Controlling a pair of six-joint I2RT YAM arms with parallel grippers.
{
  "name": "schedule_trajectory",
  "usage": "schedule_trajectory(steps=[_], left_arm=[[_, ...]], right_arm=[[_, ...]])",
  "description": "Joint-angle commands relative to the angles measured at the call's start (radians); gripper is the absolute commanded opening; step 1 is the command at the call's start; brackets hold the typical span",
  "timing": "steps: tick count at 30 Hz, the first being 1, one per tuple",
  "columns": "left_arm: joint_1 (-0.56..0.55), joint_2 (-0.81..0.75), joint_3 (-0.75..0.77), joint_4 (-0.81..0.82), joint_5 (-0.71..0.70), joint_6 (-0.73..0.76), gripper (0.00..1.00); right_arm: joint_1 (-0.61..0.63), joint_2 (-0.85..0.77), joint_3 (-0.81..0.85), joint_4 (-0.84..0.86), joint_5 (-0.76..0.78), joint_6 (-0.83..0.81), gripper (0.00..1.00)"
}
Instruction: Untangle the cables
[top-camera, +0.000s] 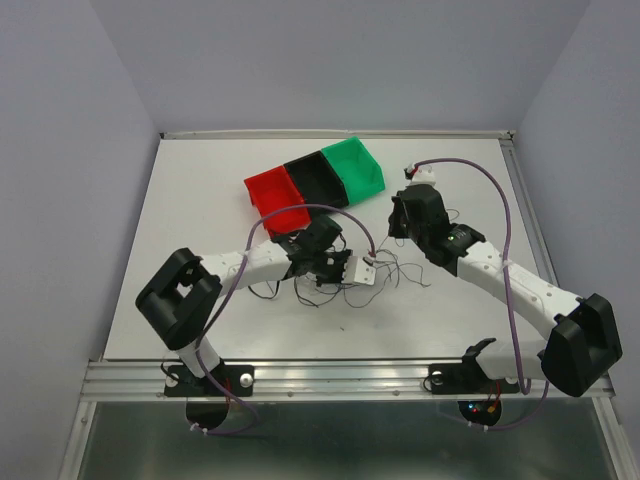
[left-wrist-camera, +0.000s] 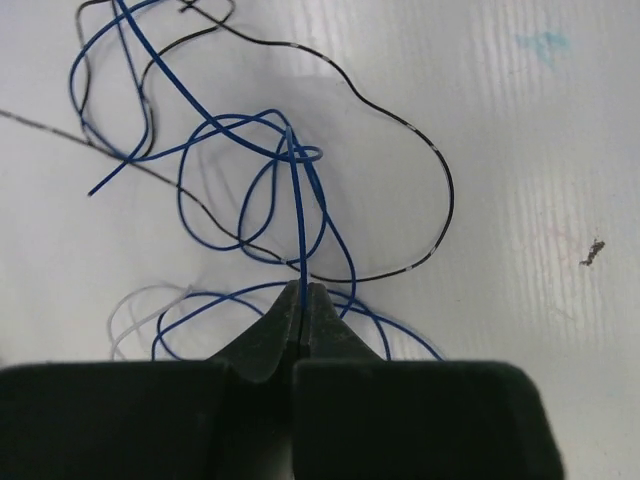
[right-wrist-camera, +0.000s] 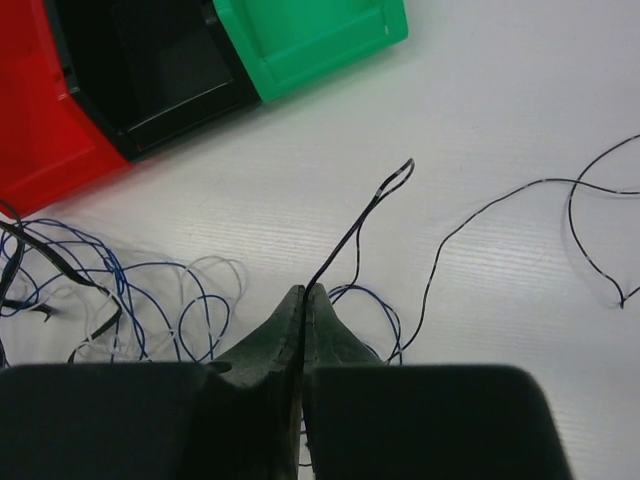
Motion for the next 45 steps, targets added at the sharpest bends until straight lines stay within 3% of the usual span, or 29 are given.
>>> schedule_trajectory(steps=[1, 6, 9, 12, 16, 19, 23, 27, 32, 36, 37, 39, 40, 45], left_arm=[[0.064, -0.201, -0.050, 0.059, -0.032, -0.074, 0.00], [0.295, -0.463, -0.154, 0.001, -0.022, -0.099, 0.00], [0.403, -0.563, -0.237, 0.007, -0.055, -0.096, 0.00], [0.586, -0.675, -0.282, 0.015, -0.080, -0.103, 0.00], [0.751, -0.677, -0.238, -0.004, -0.008, -0.119, 0.00], [0.953, -0.634, -0.156, -0.071, 0.110, -0.105, 0.00], [1.038, -0.577, -0.089, -0.112, 0.176, -0.083, 0.00], [1.063, -0.554, -0.082, -0.232, 0.331, 0.064, 0.00], [1.043, -0.534, -0.032, -0.414, 0.399, 0.190, 0.00], [0.998, -0.544, -0.039, -0.409, 0.365, 0.173, 0.00], [0.991, -0.547, -0.041, -0.404, 0.357, 0.159, 0.00], [0.986, -0.548, -0.044, -0.384, 0.348, 0.145, 0.00], [0.983, -0.547, -0.046, -0.384, 0.343, 0.144, 0.04], [0.903, -0.531, -0.036, -0.367, 0.267, 0.106, 0.24]], right_arm=[[-0.011, -0.023, -0.026, 0.027, 0.114, 0.048, 0.01], [-0.162, -0.091, -0.079, 0.028, 0.128, 0.159, 0.01], [-0.230, -0.195, -0.115, 0.030, 0.194, 0.215, 0.01], [-0.284, -0.308, -0.168, 0.029, 0.284, 0.247, 0.01], [-0.347, -0.379, -0.184, 0.021, 0.306, 0.243, 0.01], [-0.379, -0.385, -0.175, -0.004, 0.339, 0.267, 0.01], [-0.400, -0.477, -0.191, -0.047, 0.459, 0.309, 0.01], [-0.402, -0.449, -0.176, -0.005, 0.250, 0.215, 0.01], [-0.402, -0.315, -0.138, 0.035, -0.063, 0.111, 0.01], [-0.397, -0.185, -0.112, 0.030, -0.194, 0.059, 0.15], [-0.393, -0.159, -0.087, 0.018, -0.206, 0.059, 0.30], [-0.370, -0.143, -0.084, 0.010, -0.197, 0.057, 0.43], [-0.358, -0.146, -0.084, 0.009, -0.177, 0.052, 0.56], [-0.270, -0.059, -0.019, -0.060, -0.197, -0.003, 0.81]])
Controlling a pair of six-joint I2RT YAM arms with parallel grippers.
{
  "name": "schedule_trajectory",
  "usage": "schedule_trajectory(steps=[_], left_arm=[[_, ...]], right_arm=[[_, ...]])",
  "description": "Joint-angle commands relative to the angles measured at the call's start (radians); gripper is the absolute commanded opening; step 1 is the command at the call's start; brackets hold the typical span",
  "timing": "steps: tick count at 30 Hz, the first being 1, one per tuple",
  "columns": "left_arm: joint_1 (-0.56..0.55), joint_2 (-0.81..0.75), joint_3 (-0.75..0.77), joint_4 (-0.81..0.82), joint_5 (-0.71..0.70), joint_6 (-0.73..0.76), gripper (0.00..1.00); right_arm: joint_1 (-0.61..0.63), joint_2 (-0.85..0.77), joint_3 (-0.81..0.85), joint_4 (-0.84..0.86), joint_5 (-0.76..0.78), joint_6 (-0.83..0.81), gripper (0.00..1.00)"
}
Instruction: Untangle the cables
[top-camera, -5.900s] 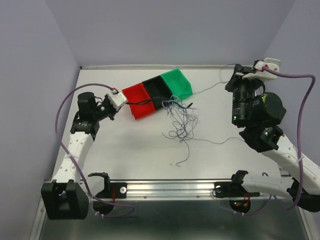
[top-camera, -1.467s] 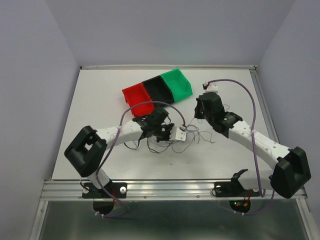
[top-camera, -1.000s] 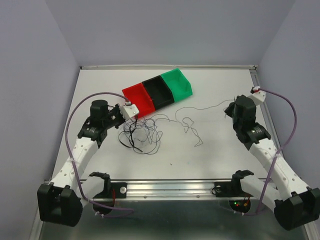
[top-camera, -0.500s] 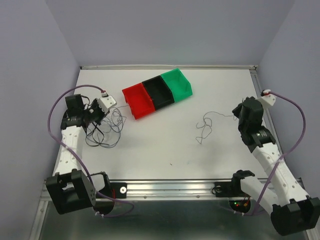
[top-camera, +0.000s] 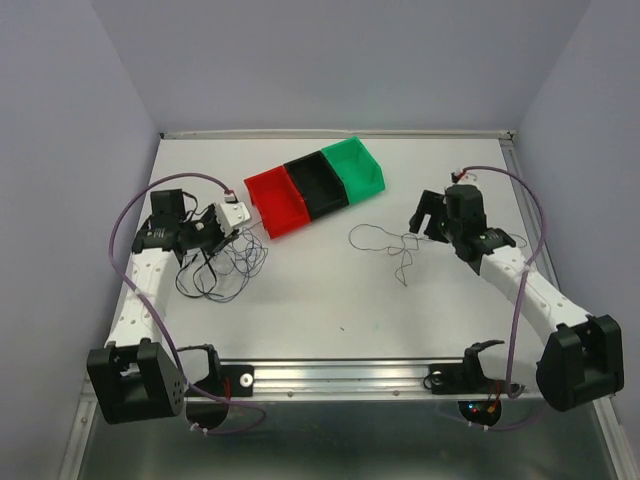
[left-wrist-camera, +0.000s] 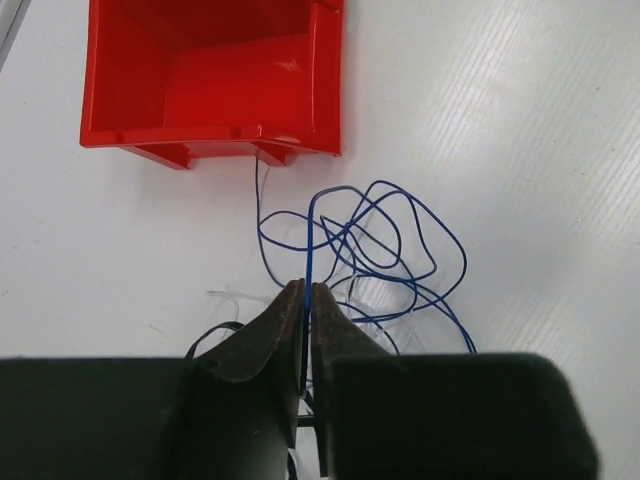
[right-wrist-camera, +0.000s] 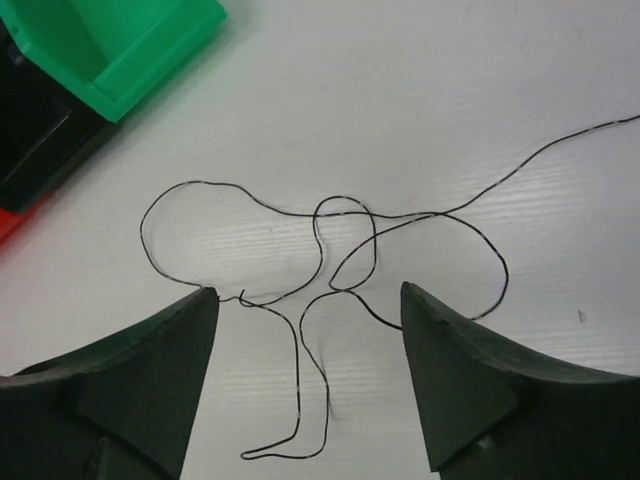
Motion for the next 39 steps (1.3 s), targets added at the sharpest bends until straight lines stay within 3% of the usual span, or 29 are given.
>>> schedule_trajectory(steps=[1, 2, 4, 8, 13, 14, 18, 28, 33, 34, 35, 37, 38, 39], left_arm=[[-0.062, -0.004, 0.047, 0.003, -0.034, -0.033, 0.35], [-0.065, -0.005, 0.052, 0.005, -0.031, -0.037, 0.44], [-0.064, -0.018, 0.066, 0.009, -0.031, -0.051, 0.59], [-0.065, -0.031, 0.095, 0.025, -0.051, -0.073, 0.68], [-0.108, 0.004, 0.166, -0.021, -0.030, -0.085, 0.71], [-0.169, 0.008, 0.169, -0.023, -0.034, -0.099, 0.71], [-0.238, 0.035, 0.178, 0.002, -0.022, -0.129, 0.71], [-0.288, 0.062, 0.186, 0.045, -0.001, -0.171, 0.71], [-0.298, 0.065, 0.167, 0.071, 0.006, -0.180, 0.71], [-0.301, 0.071, 0.163, 0.072, 0.006, -0.180, 0.71], [-0.304, 0.074, 0.161, 0.074, 0.007, -0.178, 0.71], [-0.309, 0.082, 0.153, 0.080, 0.010, -0.183, 0.71], [-0.314, 0.087, 0.152, 0.088, 0.012, -0.188, 0.70], [-0.318, 0.090, 0.149, 0.092, 0.013, -0.189, 0.70]], right_arm=[[0.089, 0.073, 0.140, -0.049, 0.007, -0.063, 0.93], [0.114, 0.125, 0.151, -0.064, 0.046, -0.065, 0.99], [0.169, 0.171, 0.188, -0.100, 0.142, -0.066, 1.00], [0.232, 0.271, 0.243, -0.175, 0.279, -0.091, 1.00], [0.243, 0.372, 0.263, -0.213, 0.246, -0.108, 1.00], [0.245, 0.378, 0.265, -0.216, 0.241, -0.108, 1.00], [0.245, 0.400, 0.254, -0.221, 0.229, -0.111, 1.00], [0.225, 0.532, 0.254, -0.216, 0.201, -0.071, 0.99], [0.205, 0.578, 0.262, -0.204, 0.154, -0.063, 0.74], [0.203, 0.573, 0.262, -0.199, 0.151, -0.065, 0.65], [0.203, 0.567, 0.260, -0.196, 0.148, -0.065, 0.40], [0.203, 0.534, 0.259, -0.189, 0.151, -0.071, 0.12], [0.205, 0.520, 0.254, -0.186, 0.151, -0.074, 0.01], [0.205, 0.500, 0.251, -0.181, 0.149, -0.078, 0.00]])
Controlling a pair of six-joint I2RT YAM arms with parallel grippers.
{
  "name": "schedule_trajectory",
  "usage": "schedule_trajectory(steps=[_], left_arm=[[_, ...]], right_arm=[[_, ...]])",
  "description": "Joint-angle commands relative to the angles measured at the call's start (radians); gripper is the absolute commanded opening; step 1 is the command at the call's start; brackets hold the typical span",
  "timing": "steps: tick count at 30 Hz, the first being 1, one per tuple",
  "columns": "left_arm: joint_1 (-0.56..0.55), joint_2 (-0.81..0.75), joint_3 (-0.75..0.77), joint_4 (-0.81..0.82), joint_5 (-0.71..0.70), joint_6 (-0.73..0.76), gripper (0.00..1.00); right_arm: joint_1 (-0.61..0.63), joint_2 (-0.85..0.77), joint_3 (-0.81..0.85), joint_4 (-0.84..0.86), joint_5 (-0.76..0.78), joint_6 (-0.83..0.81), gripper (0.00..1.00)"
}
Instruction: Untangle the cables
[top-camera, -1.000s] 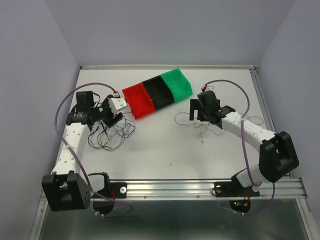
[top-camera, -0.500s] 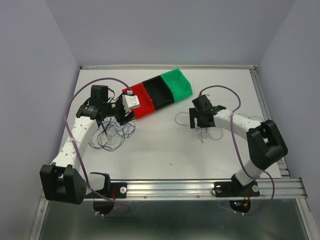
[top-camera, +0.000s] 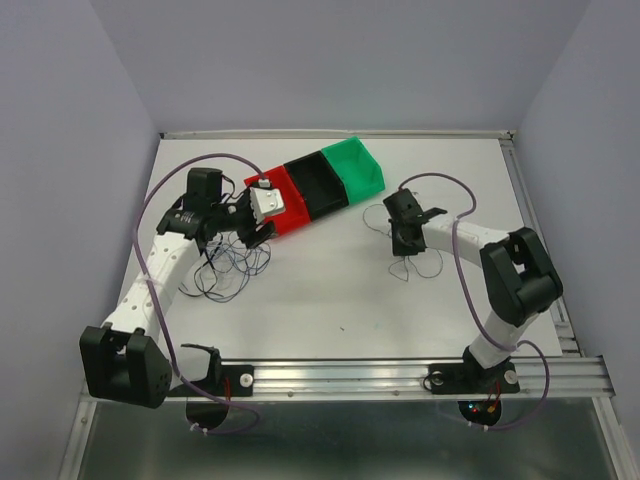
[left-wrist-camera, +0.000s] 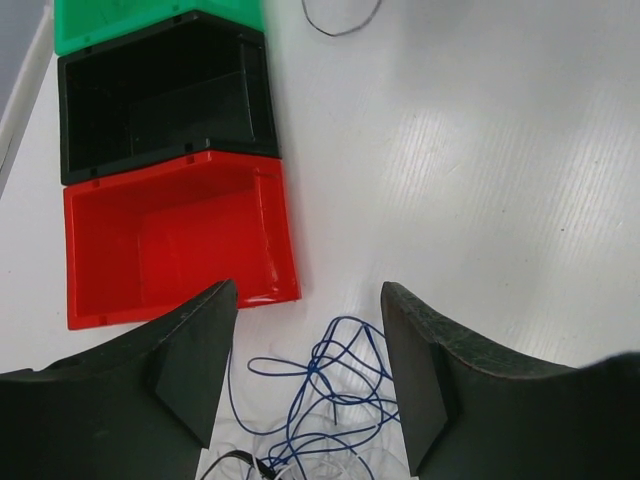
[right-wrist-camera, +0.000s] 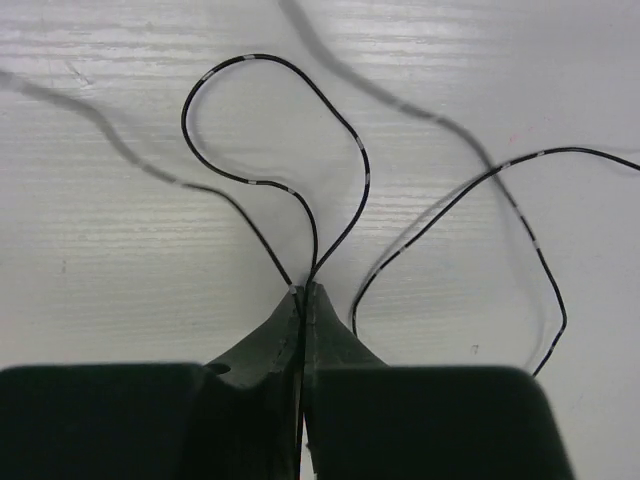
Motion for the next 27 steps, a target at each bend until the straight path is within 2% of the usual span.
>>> schedule_trajectory(steps=[1, 5, 8, 16, 18, 20, 26, 27], left_arm=[[-0.022, 0.019, -0.002, 0.042, 0.037, -0.025, 0.70], [-0.056, 0.031, -0.020, 0.141, 0.046, -0.070, 0.67], [-0.064, 0.048, -0.030, 0.276, 0.069, -0.196, 0.67], [-0.062, 0.105, -0.013, 0.528, 0.170, -0.433, 0.69], [-0.059, 0.109, -0.057, 0.690, 0.164, -0.560, 0.71], [-0.059, 0.125, -0.085, 0.773, 0.185, -0.596, 0.74], [-0.071, 0.235, -0.017, 0.878, 0.279, -0.723, 0.80], [-0.074, 0.246, -0.014, 0.949, 0.286, -0.743, 0.80]], right_arm=[[-0.003, -0.078, 0.020, 0.037, -0.013, -0.026, 0.01], [0.066, -0.223, 0.038, 0.058, -0.031, -0.055, 0.00], [0.167, -0.297, 0.119, 0.035, -0.030, -0.051, 0.00], [0.359, -0.342, 0.397, -0.092, 0.000, -0.019, 0.01], [0.373, -0.343, 0.475, -0.107, 0.003, -0.020, 0.01], [0.376, -0.355, 0.513, -0.107, 0.006, -0.023, 0.00], [0.374, -0.412, 0.520, -0.107, 0.072, -0.022, 0.01], [0.374, -0.427, 0.510, -0.106, 0.072, -0.020, 0.01]])
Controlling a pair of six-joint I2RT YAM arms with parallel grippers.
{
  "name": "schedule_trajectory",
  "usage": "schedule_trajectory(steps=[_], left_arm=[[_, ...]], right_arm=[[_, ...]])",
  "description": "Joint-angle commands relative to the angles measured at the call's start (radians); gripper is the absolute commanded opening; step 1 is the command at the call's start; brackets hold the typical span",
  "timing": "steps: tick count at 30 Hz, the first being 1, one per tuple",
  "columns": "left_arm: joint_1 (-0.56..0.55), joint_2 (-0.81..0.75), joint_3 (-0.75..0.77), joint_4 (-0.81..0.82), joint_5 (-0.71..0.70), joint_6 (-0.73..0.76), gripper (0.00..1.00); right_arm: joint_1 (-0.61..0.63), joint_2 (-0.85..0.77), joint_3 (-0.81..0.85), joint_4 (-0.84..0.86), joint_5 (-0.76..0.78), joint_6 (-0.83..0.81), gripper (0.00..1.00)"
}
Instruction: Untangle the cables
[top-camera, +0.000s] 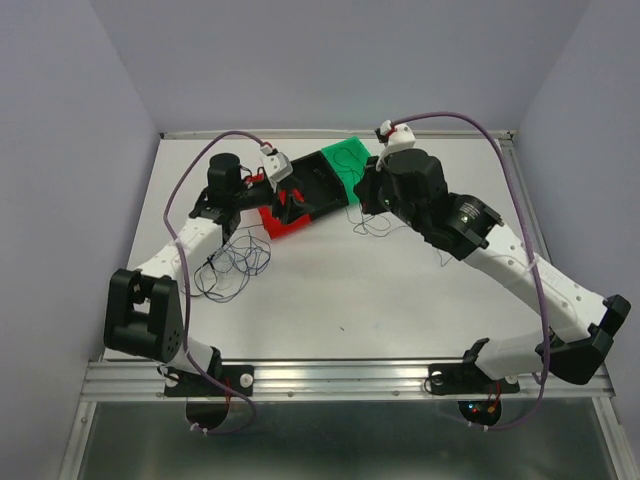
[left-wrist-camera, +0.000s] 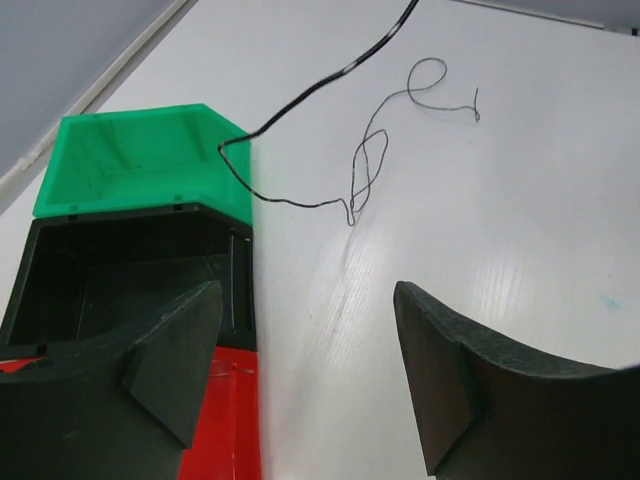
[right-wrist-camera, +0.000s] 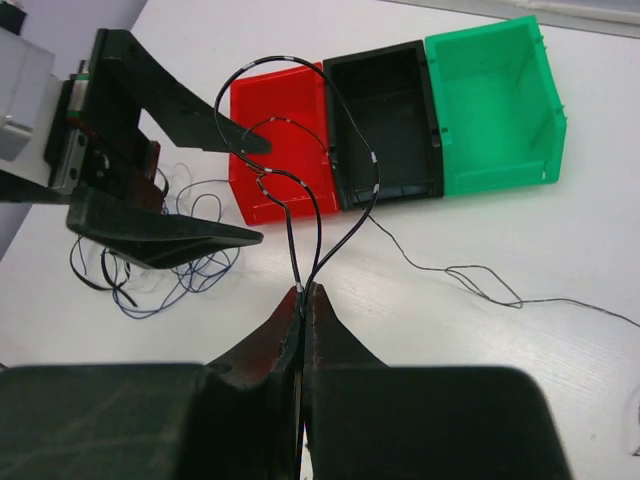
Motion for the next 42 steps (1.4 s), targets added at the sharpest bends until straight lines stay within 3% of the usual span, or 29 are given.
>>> schedule_trajectory(steps=[1, 6, 15, 19, 20, 21, 22, 26, 29, 30, 33, 36, 42], left_arm=[[-0.020, 0.056, 0.053, 0.243, 0.073, -0.166, 0.81], [-0.069, 0.119, 0.064, 0.432, 0.057, -0.273, 0.84], [-0.233, 0.283, 0.200, 0.461, -0.021, -0.314, 0.82], [-0.247, 0.368, 0.275, 0.431, -0.079, -0.374, 0.39], [-0.242, 0.391, 0.303, 0.408, -0.098, -0.366, 0.14], [-0.238, 0.389, 0.301, 0.395, -0.108, -0.357, 0.02], [-0.235, 0.383, 0.292, 0.397, -0.122, -0.343, 0.00], [-0.229, 0.291, 0.234, 0.304, -0.153, -0.224, 0.00], [-0.229, 0.227, 0.214, 0.184, -0.164, -0.169, 0.00], [-0.229, 0.213, 0.209, 0.152, -0.171, -0.153, 0.00], [-0.238, 0.190, 0.205, 0.034, -0.222, -0.107, 0.00], [-0.242, 0.213, 0.216, -0.046, -0.237, -0.083, 0.00], [-0.288, 0.309, 0.223, -0.057, -0.276, -0.049, 0.00]], right_arm=[[0.002, -0.059, 0.018, -0.013, 0.048, 0.012, 0.01], [0.002, -0.092, 0.005, -0.012, 0.035, 0.021, 0.00], [0.000, -0.117, 0.010, -0.010, 0.025, 0.026, 0.00], [0.002, -0.149, -0.007, -0.009, 0.073, 0.035, 0.01], [0.002, -0.160, -0.016, -0.010, 0.101, 0.041, 0.01], [0.002, -0.178, -0.030, -0.010, 0.173, 0.046, 0.00], [0.002, -0.189, -0.047, -0.012, 0.213, 0.050, 0.01], [-0.035, -0.203, -0.159, -0.015, 0.365, 0.070, 0.01], [-0.264, -0.188, -0.228, 0.000, 0.191, 0.095, 0.01], [-0.265, -0.178, -0.251, 0.012, 0.157, 0.092, 0.01], [-0.437, -0.111, -0.314, 0.040, 0.118, 0.084, 0.01], [-0.480, -0.017, -0.349, 0.040, 0.176, 0.086, 0.01], [-0.500, 0.131, -0.415, 0.043, 0.310, 0.116, 0.01]])
